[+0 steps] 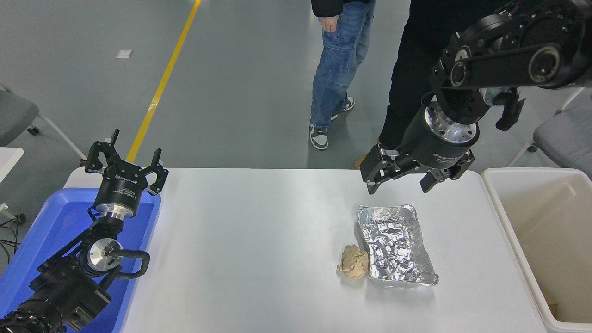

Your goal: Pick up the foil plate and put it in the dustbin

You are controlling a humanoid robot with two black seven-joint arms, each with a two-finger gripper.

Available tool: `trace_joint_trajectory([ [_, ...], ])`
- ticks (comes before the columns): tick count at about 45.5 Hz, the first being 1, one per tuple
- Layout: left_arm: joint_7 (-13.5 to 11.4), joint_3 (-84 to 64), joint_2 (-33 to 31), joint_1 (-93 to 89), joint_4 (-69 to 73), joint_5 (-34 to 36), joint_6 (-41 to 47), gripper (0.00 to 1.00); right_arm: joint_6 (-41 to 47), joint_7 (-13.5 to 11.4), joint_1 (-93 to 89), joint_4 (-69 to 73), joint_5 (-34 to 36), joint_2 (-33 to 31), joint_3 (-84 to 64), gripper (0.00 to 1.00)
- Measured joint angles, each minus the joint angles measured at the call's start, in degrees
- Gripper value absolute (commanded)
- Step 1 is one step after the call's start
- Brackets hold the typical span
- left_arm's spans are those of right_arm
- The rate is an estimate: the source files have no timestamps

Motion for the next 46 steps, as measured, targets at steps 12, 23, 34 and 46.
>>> trace_joint_trajectory([
  [12,0.0,0.0,0.0,0.0,0.0,0.0,0.0,0.98,0.0,0.0,-0.4,-0.3,0.0,0.8,0.0,1.0],
  [23,0.0,0.0,0.0,0.0,0.0,0.0,0.0,0.98,0.0,0.0,-0.9,-0.5,0.0,1.2,-0.1,1.0],
  [34,0.0,0.0,0.0,0.0,0.0,0.0,0.0,0.98,-0.1,0.0,-1.3,-1.0,-0.1,1.2,-0.4,1.0],
  [46,0.0,0.0,0.0,0.0,0.0,0.0,0.0,0.98,-0.1,0.0,-1.8,-1.5,-0.6,0.9,-1.1,1.0],
])
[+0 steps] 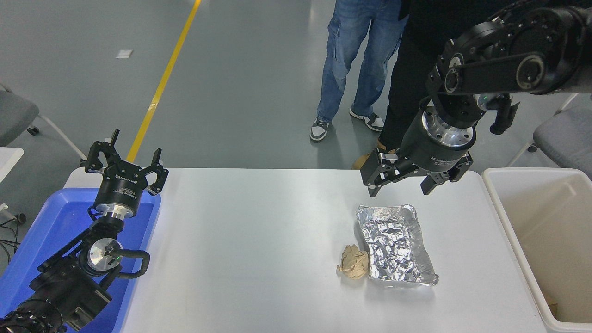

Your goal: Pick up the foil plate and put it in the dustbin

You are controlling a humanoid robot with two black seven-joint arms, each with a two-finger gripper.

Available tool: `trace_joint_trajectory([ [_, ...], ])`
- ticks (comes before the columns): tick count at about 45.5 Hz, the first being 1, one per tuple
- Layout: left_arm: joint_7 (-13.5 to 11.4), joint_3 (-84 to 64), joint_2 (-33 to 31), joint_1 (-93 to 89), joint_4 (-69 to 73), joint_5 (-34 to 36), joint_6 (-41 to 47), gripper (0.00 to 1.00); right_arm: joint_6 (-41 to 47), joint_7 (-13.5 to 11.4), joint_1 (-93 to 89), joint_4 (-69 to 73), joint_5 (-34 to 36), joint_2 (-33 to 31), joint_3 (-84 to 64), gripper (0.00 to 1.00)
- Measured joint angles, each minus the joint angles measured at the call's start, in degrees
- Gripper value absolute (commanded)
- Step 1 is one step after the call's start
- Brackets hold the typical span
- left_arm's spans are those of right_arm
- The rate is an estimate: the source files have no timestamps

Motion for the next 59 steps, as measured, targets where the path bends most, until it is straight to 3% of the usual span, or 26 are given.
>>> trace_joint_trajectory([
  [36,0.0,-0.1,0.0,-0.1,0.0,0.0,0.0,0.98,-0.7,0.1,-1.2,-0.6,0.1,-3.6,-3.0,1.0],
  [59,0.0,0.0,0.0,-0.1,0.0,0.0,0.0,0.98,-17.2,0.1,-21.9,-10.4,-2.2,-4.1,-3.8,1.0],
])
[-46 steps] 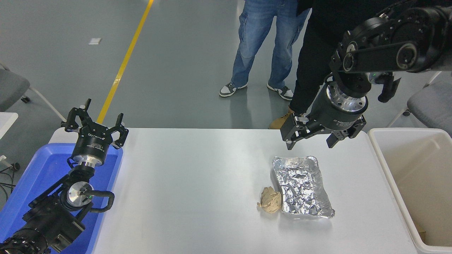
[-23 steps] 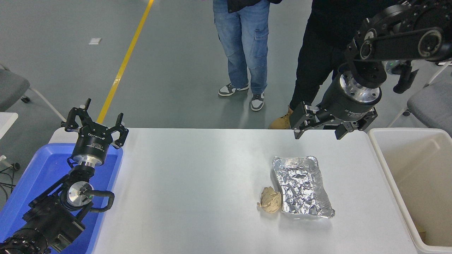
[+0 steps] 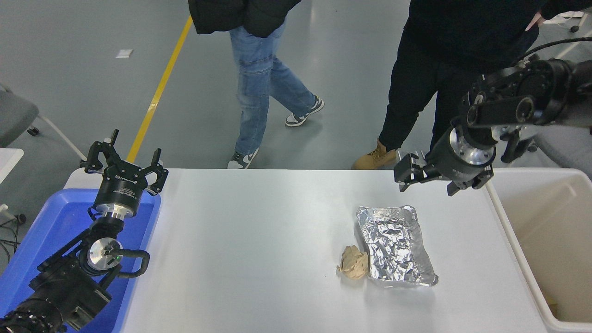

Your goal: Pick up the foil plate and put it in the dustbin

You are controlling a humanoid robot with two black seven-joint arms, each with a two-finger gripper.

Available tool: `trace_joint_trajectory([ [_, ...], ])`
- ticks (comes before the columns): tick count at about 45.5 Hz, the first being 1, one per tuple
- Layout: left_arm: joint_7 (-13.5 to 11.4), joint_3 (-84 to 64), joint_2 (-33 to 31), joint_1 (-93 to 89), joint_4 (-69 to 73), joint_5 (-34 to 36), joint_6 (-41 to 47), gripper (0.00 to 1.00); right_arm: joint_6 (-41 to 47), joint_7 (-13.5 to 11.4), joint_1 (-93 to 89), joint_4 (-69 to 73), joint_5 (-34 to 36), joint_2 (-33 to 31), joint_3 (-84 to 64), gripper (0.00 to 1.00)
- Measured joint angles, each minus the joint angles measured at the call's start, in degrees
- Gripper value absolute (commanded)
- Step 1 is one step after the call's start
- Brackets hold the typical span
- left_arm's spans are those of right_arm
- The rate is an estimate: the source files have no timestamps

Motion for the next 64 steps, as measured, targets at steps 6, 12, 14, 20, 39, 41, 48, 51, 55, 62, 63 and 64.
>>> trace_joint_trajectory([
  [6,0.0,0.0,0.0,0.0,0.0,0.0,0.0,0.98,-4.1,0.0,-5.2,-1.9,-1.9,0.0,0.7,1.0],
  [12,0.0,0.0,0.0,0.0,0.0,0.0,0.0,0.98,-7.8,0.1,-10.9,-4.4,-3.7,0.2,1.3,1.0],
  [14,0.0,0.0,0.0,0.0,0.0,0.0,0.0,0.98,-9.1,0.1,-12.9,-5.7,-4.2,0.3,1.6,1.0],
  [20,0.0,0.0,0.0,0.0,0.0,0.0,0.0,0.98,-11.8,0.1,-18.7,-9.1,-5.6,0.9,2.8,1.0],
  [39,0.0,0.0,0.0,0.0,0.0,0.0,0.0,0.98,-16.8,0.2,-31.3,-18.4,-7.2,2.1,4.3,0.98],
  [41,0.0,0.0,0.0,0.0,0.0,0.0,0.0,0.98,-17.1,0.2,-32.0,-18.9,-7.3,2.2,4.3,0.98],
  [48,0.0,0.0,0.0,0.0,0.0,0.0,0.0,0.98,-19.2,0.3,-34.7,-20.9,-7.4,2.6,4.4,0.95],
  [51,0.0,-0.1,0.0,0.0,0.0,0.0,0.0,0.98,-20.1,0.3,-35.7,-21.6,-7.4,3.0,4.5,0.89],
  [55,0.0,-0.1,0.0,0.0,0.0,0.0,0.0,0.98,-20.9,0.4,-36.4,-22.2,-7.5,3.3,4.5,0.82],
  [62,0.0,-0.1,0.0,0.0,0.0,0.0,0.0,0.98,-22.5,0.6,-37.1,-22.8,-8.3,4.0,4.6,0.65],
  [63,0.0,-0.1,0.0,0.0,0.0,0.0,0.0,0.98,-22.7,0.6,-37.2,-22.9,-8.5,4.2,4.7,0.6],
  [64,0.0,-0.1,0.0,0.0,0.0,0.0,0.0,0.98,-22.8,0.6,-37.3,-22.9,-8.6,4.3,4.8,0.55],
])
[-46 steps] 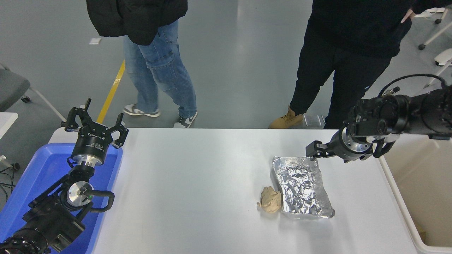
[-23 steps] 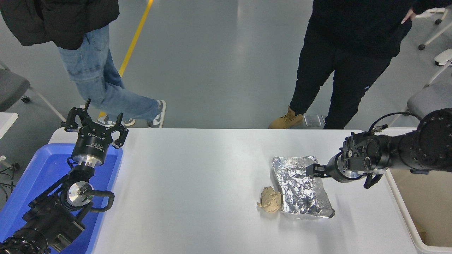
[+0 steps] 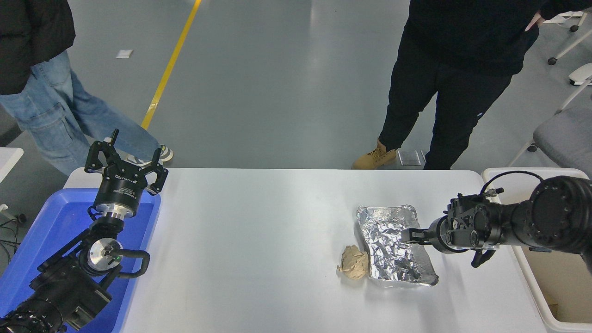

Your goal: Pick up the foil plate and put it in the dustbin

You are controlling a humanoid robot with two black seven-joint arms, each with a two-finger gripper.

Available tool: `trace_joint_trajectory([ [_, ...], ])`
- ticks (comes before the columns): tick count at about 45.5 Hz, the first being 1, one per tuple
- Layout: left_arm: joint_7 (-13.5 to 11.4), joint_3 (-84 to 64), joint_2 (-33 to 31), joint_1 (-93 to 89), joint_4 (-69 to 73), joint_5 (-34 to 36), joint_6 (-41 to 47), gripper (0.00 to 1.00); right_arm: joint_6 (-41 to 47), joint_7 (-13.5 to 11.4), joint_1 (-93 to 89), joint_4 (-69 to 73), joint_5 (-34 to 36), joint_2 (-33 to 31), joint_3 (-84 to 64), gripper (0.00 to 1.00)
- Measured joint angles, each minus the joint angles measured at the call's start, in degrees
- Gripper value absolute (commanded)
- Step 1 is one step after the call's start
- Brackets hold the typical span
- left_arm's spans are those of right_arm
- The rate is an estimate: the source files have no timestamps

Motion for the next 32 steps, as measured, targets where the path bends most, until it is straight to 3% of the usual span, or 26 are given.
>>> trace_joint_trajectory([
  [7,0.0,0.0,0.0,0.0,0.0,0.0,0.0,0.98,-0.8,0.0,-0.5,-0.2,-0.6,0.5,1.0,0.13],
  [10,0.0,0.0,0.0,0.0,0.0,0.0,0.0,0.98,-0.9,0.0,-0.6,-0.2,-0.7,0.7,1.3,0.02],
  [32,0.0,0.0,0.0,0.0,0.0,0.0,-0.1,0.98,-1.3,0.3,-0.2,0.1,-0.9,1.0,1.3,0.0],
])
